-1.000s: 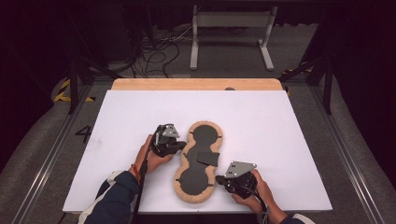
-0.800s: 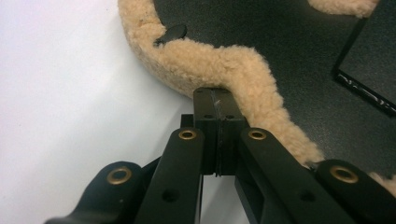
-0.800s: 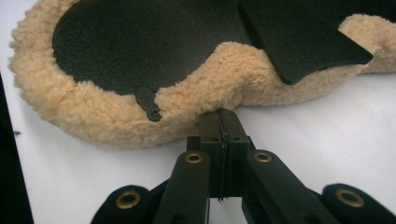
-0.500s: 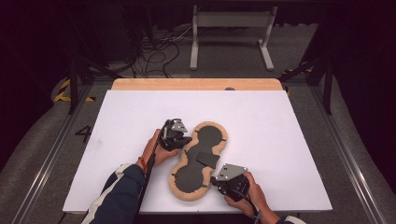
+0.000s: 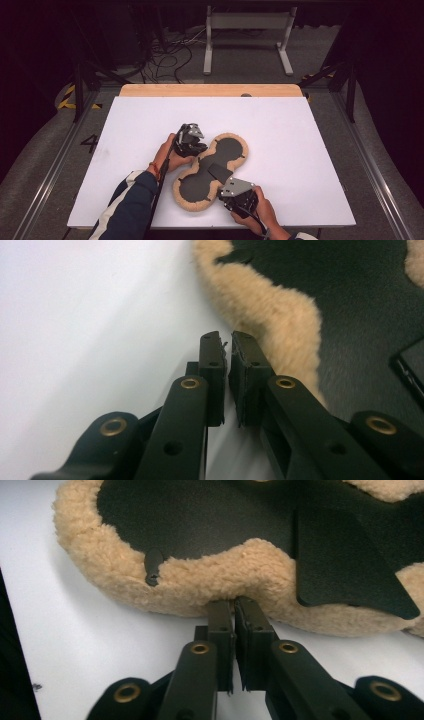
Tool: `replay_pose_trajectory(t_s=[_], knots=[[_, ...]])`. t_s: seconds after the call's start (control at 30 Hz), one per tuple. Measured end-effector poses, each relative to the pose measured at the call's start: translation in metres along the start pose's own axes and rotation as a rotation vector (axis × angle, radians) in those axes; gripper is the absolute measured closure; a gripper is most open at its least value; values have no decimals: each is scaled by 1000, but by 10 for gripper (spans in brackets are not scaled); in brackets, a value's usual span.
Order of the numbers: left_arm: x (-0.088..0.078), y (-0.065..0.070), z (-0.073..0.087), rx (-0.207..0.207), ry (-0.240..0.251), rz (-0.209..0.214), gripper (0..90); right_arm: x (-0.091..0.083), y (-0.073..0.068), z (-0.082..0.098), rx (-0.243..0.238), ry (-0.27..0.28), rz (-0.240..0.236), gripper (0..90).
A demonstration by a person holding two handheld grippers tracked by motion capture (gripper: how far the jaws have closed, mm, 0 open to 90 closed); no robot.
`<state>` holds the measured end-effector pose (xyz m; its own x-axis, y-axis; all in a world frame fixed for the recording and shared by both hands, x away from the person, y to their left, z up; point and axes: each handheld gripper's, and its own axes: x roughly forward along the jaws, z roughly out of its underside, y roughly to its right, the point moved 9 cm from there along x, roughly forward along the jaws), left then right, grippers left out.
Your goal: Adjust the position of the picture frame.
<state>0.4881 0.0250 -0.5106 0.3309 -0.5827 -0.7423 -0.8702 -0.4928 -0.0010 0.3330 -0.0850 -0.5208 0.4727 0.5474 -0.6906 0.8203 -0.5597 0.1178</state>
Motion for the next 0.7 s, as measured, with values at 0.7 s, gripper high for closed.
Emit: replay_pose_trajectory(t_s=[0.7], knots=[[-111, 97, 108, -35, 151, -47, 867, -61, 136, 20, 171, 102, 234, 900]])
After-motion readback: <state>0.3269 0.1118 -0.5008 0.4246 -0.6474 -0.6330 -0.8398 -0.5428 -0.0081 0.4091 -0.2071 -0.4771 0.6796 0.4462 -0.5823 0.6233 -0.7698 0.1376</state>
